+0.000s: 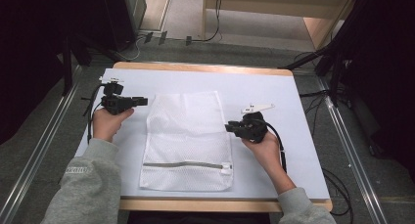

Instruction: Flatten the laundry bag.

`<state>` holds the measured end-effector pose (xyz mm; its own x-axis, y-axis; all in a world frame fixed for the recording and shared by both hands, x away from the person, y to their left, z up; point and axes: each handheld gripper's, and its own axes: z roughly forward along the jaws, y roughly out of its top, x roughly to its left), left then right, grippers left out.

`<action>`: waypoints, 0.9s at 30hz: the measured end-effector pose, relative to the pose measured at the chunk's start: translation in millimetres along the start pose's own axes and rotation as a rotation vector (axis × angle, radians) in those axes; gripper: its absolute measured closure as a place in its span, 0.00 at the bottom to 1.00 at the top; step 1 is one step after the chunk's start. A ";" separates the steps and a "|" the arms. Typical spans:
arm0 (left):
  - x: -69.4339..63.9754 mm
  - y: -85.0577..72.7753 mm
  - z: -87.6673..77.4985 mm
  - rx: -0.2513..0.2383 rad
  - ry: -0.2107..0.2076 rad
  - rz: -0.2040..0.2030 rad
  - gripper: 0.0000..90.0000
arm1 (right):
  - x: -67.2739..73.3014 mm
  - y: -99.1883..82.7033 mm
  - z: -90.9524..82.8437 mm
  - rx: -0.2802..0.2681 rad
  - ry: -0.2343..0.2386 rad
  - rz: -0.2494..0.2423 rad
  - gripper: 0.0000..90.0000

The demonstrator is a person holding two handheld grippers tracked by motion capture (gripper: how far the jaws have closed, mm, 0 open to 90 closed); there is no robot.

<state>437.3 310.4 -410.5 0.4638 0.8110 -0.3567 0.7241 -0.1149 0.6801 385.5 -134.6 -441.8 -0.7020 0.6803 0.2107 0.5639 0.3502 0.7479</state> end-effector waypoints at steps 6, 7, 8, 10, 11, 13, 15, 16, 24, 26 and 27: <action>-1.6 4.8 32.2 0.050 0.024 0.023 0.73 | -6.4 1.3 11.6 0.002 -0.026 0.007 0.85; -1.3 5.5 38.0 0.060 0.019 0.025 0.72 | -7.1 2.4 13.5 0.004 -0.029 0.011 0.85; -0.8 5.9 43.1 0.066 0.029 0.034 0.72 | -7.7 3.6 14.9 0.006 -0.032 0.014 0.84; -0.2 5.8 51.7 0.074 0.030 0.039 0.70 | -8.7 6.1 17.1 0.002 -0.040 0.017 0.85; 0.4 5.4 54.4 0.080 0.028 0.047 0.70 | -9.7 7.4 18.1 -0.002 -0.040 0.017 0.85; 0.8 6.2 55.4 0.084 0.021 0.054 0.69 | -10.4 9.7 19.4 -0.005 -0.044 0.021 0.85; 4.1 11.4 48.4 0.063 0.022 0.054 0.70 | -10.4 11.4 20.4 -0.006 -0.044 0.018 0.86; 6.7 15.2 44.0 0.046 0.019 0.039 0.71 | -10.0 11.8 20.6 -0.011 -0.045 0.015 0.87; 26.8 30.3 47.9 0.064 0.062 0.014 0.82 | -15.0 16.1 28.0 0.000 -0.059 0.030 0.87; 24.9 30.6 54.0 0.071 0.056 0.021 0.81 | -17.1 18.4 30.9 -0.001 -0.054 0.041 0.87; 23.6 30.6 56.8 0.069 0.056 0.030 0.80 | -17.9 19.3 32.8 0.000 -0.051 0.048 0.86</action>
<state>499.4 293.5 -434.5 0.4576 0.8372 -0.2993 0.7448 -0.1771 0.6433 423.2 -118.9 -451.8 -0.6508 0.7283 0.2144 0.5966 0.3159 0.7378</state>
